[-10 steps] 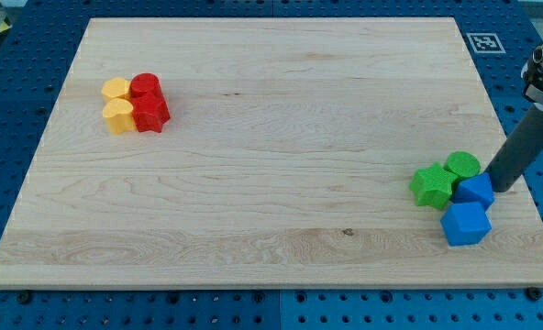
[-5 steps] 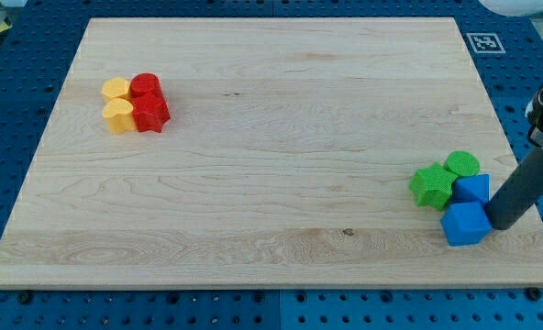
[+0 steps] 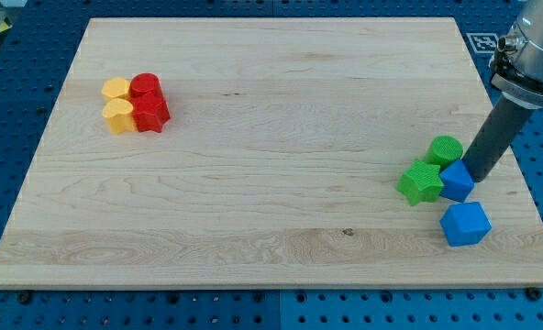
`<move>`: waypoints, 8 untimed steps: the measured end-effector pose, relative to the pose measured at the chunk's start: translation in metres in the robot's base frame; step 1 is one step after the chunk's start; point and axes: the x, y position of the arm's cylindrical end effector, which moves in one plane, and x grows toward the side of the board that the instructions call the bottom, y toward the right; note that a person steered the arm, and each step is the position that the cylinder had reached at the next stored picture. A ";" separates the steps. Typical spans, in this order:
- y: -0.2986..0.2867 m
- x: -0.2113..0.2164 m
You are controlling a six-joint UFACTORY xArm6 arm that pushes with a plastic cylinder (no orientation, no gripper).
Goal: Push the green circle left a bit
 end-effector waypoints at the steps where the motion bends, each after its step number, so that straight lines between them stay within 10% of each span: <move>1: 0.000 -0.002; 8: -0.003 -0.033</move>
